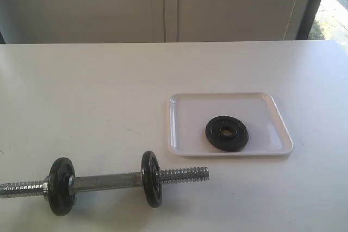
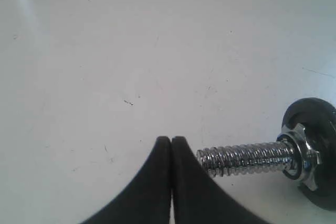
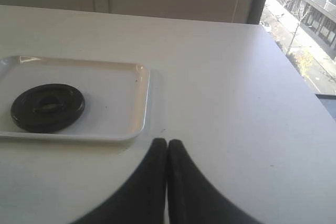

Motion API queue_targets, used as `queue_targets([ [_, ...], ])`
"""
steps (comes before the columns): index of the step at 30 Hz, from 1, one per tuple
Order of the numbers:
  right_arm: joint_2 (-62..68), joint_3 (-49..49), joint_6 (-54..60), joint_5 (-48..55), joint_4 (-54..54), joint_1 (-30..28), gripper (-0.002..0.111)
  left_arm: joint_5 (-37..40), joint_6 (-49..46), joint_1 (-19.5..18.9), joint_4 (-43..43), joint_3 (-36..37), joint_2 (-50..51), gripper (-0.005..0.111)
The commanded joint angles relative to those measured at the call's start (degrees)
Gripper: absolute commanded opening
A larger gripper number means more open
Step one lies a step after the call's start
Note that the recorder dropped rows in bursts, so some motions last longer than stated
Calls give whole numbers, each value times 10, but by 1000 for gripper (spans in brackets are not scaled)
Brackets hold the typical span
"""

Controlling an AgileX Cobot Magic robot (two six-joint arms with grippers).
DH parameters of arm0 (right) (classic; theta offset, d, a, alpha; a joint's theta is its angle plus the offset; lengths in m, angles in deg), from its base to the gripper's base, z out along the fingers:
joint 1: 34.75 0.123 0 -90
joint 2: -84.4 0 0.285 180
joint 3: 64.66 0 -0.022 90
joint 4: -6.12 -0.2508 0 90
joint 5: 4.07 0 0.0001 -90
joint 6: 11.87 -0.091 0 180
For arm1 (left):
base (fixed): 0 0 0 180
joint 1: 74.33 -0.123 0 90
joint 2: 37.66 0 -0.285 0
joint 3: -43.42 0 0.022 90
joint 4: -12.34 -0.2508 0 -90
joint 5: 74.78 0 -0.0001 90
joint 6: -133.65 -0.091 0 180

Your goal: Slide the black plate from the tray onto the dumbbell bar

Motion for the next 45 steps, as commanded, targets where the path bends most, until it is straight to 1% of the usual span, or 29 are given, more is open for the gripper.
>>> queue_targets([
  [1,-3,-3,3,-5,-1,1,0,-1,-2,4,6,2,-2,0],
  [13,-3,-3,2,-5,-1,1,0,-4,-2,4,6,2,-2,0],
  [16,-3,-3,-15,-5,-1,1,0,-4,-2,4,6,2,-2,0],
  [19,-3,-3,-15,-5,-1,1,0,-30,-2,4,6,2,-2,0],
  [23,-3,-3,-15,-5,-1,1,0,-134,-2,4,6,2,-2,0],
  [24,-3,-3,-15,-5,-1,1,0,-204,-2,4,6,2,-2,0],
  [25,-3,-3,-15,-5,-1,1,0,-233,-2,4,6,2,-2,0],
  [26,-3,-3,-15,-5,-1,1,0,-299,-2,4,6,2,-2,0],
  [27,-3,-3,-15,-5,-1,1,0,-338,-2,4,6,2,-2,0],
  [32,-3,-3,-15,-5,-1,1,0,-467,-2,4,6,2,-2,0],
  [34,-3,-3,-15,-5,-1,1,0,-501,-4,4,6,2,-2,0],
  [35,-3,-3,-15,-5,-1,1,0,-521,14,4,6,2,-2,0],
  [36,-3,-3,-15,-5,-1,1,0,-523,57,4,6,-9,-2,0],
  [37,-3,-3,-15,-5,-1,1,0,-517,80,4,8,-32,-2,0],
  [38,-3,-3,-15,-5,-1,1,0,-517,83,4,10,-46,-2,0],
  [39,-3,-3,-15,-5,-1,1,0,-512,83,4,10,-86,22,0],
  [40,-3,-3,-15,-5,-1,1,0,-503,81,4,10,-104,35,0],
  [41,-3,-3,-15,-5,-1,1,0,-462,65,4,10,-152,74,0],
  [42,-3,-3,-15,-5,-1,1,0,-433,50,4,10,-177,92,0],
  [44,-3,-3,-15,-5,-1,1,0,-259,-23,4,10,-280,189,0],
  [45,-3,-3,-15,-5,-1,1,0,-200,-43,4,10,-308,215,0],
])
